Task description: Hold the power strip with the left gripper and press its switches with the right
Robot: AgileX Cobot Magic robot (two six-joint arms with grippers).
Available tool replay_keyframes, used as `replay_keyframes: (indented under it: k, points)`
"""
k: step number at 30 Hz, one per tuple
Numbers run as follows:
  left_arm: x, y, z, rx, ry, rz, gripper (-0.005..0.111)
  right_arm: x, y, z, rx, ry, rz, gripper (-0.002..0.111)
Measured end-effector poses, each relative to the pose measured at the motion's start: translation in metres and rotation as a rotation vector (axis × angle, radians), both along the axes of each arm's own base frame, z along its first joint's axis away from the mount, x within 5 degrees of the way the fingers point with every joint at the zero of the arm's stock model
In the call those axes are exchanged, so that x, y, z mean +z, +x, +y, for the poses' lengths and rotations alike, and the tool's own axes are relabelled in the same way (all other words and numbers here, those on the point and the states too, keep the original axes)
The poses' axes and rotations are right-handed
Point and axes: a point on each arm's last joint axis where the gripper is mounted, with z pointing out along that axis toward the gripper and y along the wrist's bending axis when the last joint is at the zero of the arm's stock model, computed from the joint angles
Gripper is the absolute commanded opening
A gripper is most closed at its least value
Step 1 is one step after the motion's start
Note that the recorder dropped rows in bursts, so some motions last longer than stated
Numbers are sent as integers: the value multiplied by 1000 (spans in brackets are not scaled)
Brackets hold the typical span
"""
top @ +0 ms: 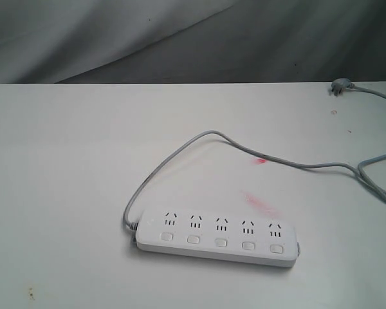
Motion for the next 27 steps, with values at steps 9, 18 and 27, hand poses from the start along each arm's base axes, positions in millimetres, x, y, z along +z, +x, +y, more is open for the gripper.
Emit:
replay_keyframes:
  k: [9, 18, 27]
  points:
    - [-60, -15, 5, 81, -50, 75, 1, 0, 0, 0, 0, 0, 0, 0]
    - [-120, -14, 3, 56, -55, 235, 1, 0, 0, 0, 0, 0, 0, 0]
    - [-159, -15, 4, 60, -53, 328, 1, 0, 0, 0, 0, 0, 0, 0]
